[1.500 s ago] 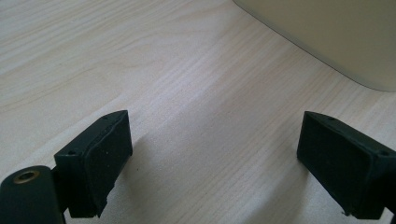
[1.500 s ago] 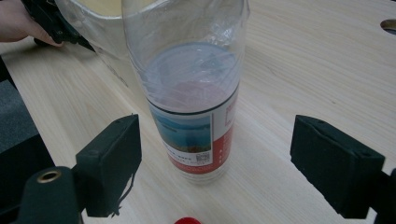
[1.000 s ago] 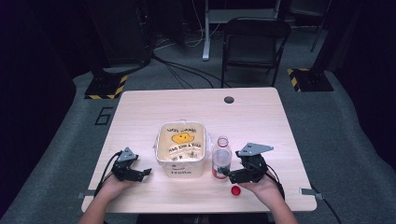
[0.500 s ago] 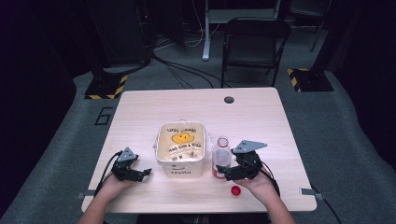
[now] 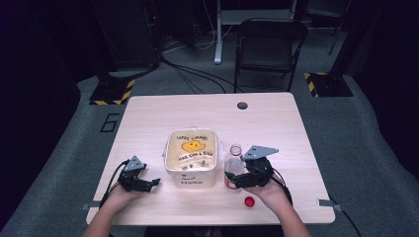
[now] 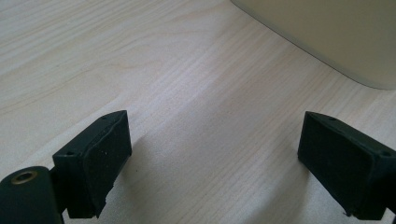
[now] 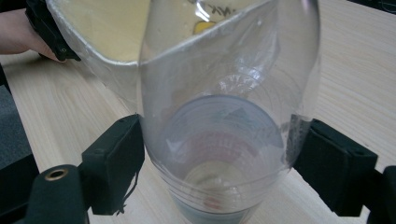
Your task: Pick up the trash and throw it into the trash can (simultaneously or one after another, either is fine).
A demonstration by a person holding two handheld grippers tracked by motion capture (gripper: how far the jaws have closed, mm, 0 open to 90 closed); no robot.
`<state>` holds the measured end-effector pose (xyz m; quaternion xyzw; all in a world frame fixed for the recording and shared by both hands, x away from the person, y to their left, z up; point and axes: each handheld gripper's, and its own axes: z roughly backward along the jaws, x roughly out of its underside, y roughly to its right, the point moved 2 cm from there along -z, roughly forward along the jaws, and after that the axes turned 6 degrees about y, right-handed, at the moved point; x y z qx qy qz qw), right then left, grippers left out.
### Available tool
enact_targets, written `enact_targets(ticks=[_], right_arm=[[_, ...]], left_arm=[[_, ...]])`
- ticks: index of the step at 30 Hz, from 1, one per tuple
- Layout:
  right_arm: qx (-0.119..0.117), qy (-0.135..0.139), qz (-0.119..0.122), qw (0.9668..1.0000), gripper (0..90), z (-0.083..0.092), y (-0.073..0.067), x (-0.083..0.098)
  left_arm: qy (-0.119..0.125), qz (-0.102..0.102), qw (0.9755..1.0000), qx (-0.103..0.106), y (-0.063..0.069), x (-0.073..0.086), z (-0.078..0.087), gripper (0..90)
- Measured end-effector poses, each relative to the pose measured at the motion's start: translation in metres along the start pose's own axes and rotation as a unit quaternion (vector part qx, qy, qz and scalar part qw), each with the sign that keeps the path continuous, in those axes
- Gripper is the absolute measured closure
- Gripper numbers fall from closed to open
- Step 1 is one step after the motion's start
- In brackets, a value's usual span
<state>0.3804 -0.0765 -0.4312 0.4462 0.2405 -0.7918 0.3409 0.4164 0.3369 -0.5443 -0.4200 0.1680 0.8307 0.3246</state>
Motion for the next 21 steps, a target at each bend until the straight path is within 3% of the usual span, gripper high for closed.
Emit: enact_targets(ticks=[6,8,12,21], right_arm=[[-0.003,0.001,-0.001,1.0,20.3,0.0,-0.001,-0.002],[-0.006,0.004,0.001,1.0,25.4,0.001,-0.001,-0.003],[-0.005,0.002,0.013,0.9999,26.2,0.002,-0.004,-0.005],[0.003,0.011,0.016,0.9998,26.3,0.008,-0.004,-0.012]], left_arm=[[-0.003,-0.001,1.0,0.002,0.0,0.0,0.0,9.3],[-0.006,-0.002,1.0,0.004,0.0,0.0,0.001,9.3],[-0.007,-0.002,1.0,0.004,0.0,0.0,0.001,9.3],[-0.002,-0.001,1.0,0.002,0.0,0.0,0.0,9.2]])
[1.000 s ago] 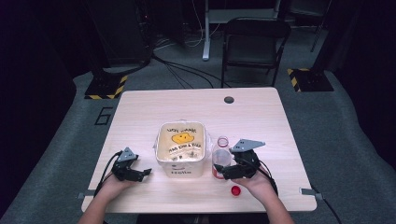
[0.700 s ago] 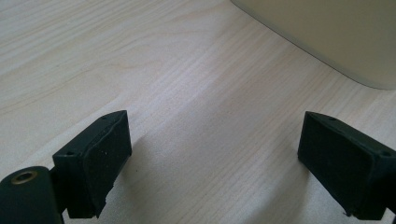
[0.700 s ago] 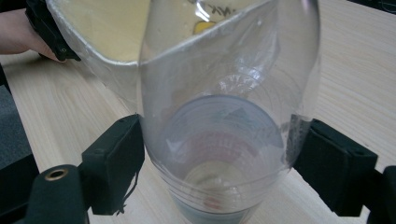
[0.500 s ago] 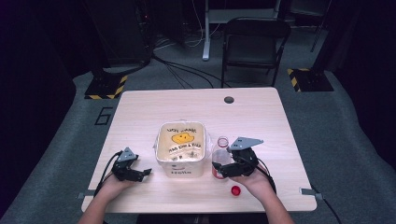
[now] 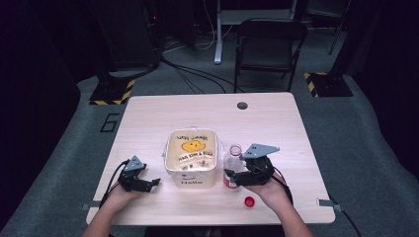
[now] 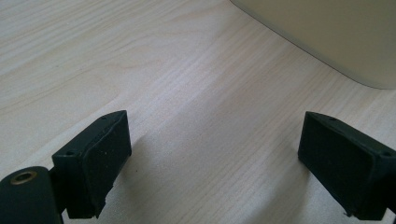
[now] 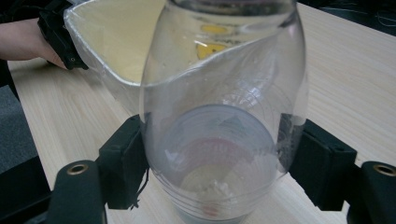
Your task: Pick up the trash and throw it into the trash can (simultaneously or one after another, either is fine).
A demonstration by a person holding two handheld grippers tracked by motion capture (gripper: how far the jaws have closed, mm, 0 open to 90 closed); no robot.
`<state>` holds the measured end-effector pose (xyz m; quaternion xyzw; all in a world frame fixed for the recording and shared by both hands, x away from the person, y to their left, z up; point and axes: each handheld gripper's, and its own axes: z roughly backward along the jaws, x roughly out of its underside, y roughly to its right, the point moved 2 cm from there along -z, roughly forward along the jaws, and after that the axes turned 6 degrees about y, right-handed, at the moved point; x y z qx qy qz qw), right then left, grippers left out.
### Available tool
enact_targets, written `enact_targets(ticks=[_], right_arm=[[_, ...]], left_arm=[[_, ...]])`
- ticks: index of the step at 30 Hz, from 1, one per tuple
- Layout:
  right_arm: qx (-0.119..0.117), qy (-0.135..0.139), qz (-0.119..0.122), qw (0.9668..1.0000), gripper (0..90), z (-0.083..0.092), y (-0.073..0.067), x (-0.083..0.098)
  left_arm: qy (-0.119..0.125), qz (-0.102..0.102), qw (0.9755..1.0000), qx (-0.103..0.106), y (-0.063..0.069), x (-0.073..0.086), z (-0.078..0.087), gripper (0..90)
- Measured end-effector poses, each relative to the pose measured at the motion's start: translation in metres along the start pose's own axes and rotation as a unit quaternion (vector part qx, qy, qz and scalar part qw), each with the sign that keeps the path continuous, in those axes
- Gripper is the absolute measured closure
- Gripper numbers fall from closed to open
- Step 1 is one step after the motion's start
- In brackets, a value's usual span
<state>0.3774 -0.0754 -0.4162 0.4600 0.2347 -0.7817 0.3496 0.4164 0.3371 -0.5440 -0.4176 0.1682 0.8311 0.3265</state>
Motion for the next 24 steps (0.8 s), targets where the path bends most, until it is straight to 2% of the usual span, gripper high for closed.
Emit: enact_targets(ticks=[4,17,24], right_arm=[[0.001,0.004,-0.004,1.0,26.4,0.006,0.002,-0.008],[0.009,0.004,0.012,0.9999,26.6,0.021,0.005,-0.034],[0.014,0.01,0.011,0.9998,26.6,0.03,0.009,-0.046]], left_arm=[[0.0,0.0,1.0,0.0,0.0,0.0,0.0,9.2],[0.0,-0.001,1.0,0.001,0.0,0.0,0.0,9.1],[0.0,-0.001,1.0,0.001,0.0,0.0,0.0,9.1]])
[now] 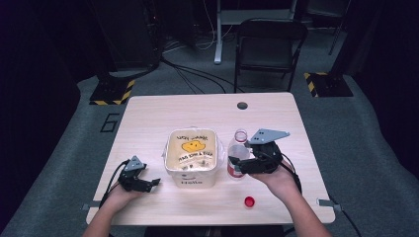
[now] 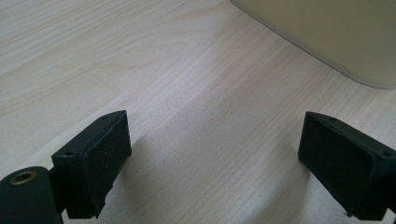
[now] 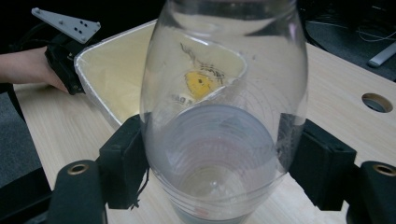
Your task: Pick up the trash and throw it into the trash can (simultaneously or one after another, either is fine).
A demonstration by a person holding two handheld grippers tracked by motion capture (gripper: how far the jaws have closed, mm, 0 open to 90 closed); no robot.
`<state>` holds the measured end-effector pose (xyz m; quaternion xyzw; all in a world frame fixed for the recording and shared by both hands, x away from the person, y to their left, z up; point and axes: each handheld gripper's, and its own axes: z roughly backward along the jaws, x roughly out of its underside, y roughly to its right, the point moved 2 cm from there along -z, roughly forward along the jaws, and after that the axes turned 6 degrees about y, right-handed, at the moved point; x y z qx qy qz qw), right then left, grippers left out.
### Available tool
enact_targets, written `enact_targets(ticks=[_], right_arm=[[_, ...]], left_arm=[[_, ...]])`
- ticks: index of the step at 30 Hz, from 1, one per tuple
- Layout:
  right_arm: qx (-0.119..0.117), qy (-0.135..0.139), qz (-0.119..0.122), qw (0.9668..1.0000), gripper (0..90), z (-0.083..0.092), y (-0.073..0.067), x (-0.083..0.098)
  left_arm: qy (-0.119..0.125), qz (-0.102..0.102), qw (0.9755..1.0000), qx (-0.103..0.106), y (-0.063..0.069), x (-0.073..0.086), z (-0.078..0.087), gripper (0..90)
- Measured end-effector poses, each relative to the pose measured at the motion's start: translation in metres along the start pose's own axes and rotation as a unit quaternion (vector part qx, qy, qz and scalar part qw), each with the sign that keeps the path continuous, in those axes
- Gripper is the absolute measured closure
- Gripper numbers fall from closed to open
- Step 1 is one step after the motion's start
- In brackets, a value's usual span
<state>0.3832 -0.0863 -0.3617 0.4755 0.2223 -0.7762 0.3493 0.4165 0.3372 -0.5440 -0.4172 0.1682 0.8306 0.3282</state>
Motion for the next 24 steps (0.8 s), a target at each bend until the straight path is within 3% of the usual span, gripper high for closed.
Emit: enact_targets(ticks=[10,24], right_arm=[[0.007,0.014,-0.005,0.9999,26.6,0.014,0.011,-0.022],[0.011,0.01,0.002,0.9999,26.7,0.014,0.013,-0.046]], left_arm=[[0.0,0.001,1.0,0.0,0.0,0.0,0.0,9.1],[-0.003,0.0,1.0,0.002,0.0,0.0,0.0,9.1]])
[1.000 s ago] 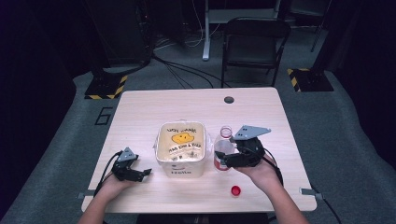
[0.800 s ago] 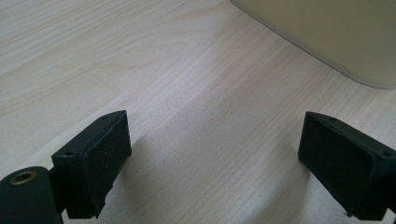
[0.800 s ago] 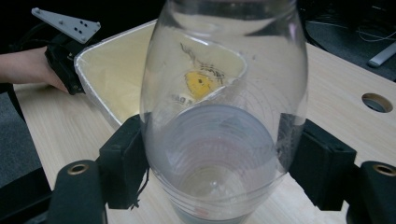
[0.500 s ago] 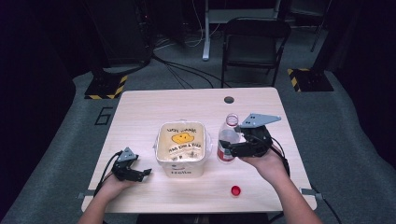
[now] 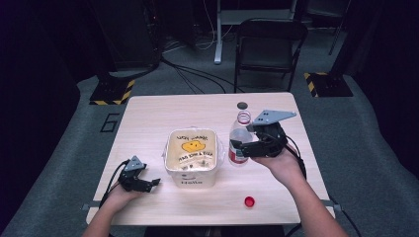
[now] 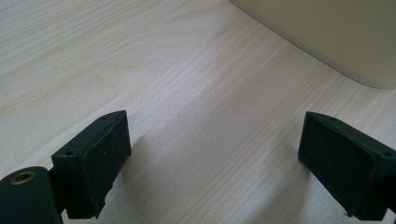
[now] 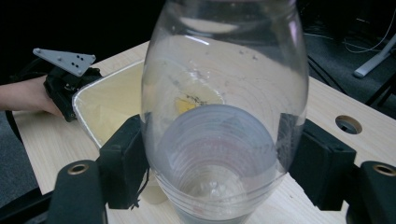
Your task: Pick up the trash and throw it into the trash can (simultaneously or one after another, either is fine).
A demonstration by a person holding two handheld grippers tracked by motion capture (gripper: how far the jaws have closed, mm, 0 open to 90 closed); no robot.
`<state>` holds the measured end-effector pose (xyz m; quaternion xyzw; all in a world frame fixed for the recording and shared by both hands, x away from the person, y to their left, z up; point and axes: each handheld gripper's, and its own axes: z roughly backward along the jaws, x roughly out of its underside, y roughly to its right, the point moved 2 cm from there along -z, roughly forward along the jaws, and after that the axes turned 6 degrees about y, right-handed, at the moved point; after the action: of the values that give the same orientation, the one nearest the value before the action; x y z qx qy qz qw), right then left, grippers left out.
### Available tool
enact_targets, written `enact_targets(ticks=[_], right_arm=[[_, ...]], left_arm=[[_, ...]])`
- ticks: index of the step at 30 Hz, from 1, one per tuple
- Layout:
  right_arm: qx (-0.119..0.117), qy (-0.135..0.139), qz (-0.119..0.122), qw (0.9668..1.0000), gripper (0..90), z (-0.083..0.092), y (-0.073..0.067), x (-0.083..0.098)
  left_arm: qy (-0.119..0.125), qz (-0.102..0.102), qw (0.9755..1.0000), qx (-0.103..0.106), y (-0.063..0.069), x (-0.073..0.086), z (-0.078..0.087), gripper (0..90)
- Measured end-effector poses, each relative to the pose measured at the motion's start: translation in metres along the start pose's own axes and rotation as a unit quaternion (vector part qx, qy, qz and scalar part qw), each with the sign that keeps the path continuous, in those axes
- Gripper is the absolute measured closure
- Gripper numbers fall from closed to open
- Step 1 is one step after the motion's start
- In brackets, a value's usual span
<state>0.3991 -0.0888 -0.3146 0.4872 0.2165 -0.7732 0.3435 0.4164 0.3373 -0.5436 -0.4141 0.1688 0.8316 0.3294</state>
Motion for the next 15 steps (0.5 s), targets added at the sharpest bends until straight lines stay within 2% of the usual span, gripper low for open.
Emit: enact_targets(ticks=[2,3,15], right_arm=[[0.001,0.001,0.005,1.0,26.7,0.0,0.0,-0.005],[0.002,0.001,0.003,1.0,26.7,0.0,-0.001,-0.009],[-0.003,0.009,0.007,0.9999,26.7,0.003,-0.002,-0.039]], left_arm=[[0.002,-0.005,1.0,-0.003,-0.001,0.0,0.0,9.0],[0.003,0.0,1.0,-0.002,0.0,0.0,0.0,9.0],[-0.001,-0.005,1.0,-0.001,-0.001,0.0,0.0,9.0]])
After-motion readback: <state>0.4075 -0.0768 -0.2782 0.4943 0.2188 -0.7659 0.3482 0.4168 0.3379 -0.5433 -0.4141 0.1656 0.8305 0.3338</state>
